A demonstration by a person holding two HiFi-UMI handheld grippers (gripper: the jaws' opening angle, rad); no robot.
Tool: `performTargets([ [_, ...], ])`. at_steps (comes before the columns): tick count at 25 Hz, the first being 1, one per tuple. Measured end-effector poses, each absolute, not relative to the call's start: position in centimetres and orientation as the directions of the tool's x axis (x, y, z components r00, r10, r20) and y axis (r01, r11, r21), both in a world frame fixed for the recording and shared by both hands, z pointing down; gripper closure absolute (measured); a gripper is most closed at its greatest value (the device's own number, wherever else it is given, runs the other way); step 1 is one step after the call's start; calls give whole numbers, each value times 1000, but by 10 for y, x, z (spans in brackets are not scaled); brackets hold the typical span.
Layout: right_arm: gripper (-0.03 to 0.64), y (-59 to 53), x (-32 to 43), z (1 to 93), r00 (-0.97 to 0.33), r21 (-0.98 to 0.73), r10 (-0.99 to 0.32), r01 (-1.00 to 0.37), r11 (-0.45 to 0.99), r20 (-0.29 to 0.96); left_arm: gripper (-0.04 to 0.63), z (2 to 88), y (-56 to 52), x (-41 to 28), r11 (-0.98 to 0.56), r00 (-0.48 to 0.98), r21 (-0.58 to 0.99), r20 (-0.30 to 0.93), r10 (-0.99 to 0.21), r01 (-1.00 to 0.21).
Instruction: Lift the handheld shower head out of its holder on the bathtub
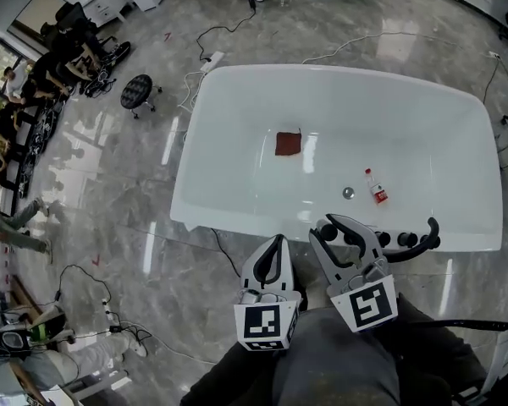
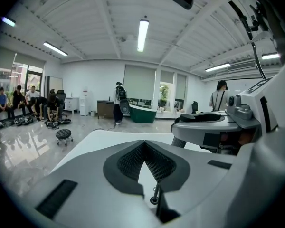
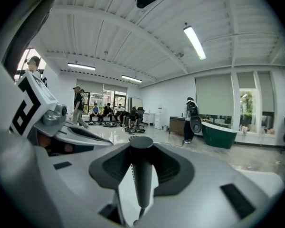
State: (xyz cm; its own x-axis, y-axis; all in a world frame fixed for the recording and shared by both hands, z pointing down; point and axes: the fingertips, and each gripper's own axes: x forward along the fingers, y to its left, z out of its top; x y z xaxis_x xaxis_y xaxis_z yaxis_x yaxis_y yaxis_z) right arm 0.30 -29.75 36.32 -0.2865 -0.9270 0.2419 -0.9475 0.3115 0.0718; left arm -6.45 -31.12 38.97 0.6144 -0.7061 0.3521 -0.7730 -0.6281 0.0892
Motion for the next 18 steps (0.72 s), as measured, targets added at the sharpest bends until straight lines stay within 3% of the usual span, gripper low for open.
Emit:
performTargets([
  [18,476,-228,8,326,-464,101,-877,-873,477,126,592,368,-225,-57,-492,477,29,304,-825,-870],
])
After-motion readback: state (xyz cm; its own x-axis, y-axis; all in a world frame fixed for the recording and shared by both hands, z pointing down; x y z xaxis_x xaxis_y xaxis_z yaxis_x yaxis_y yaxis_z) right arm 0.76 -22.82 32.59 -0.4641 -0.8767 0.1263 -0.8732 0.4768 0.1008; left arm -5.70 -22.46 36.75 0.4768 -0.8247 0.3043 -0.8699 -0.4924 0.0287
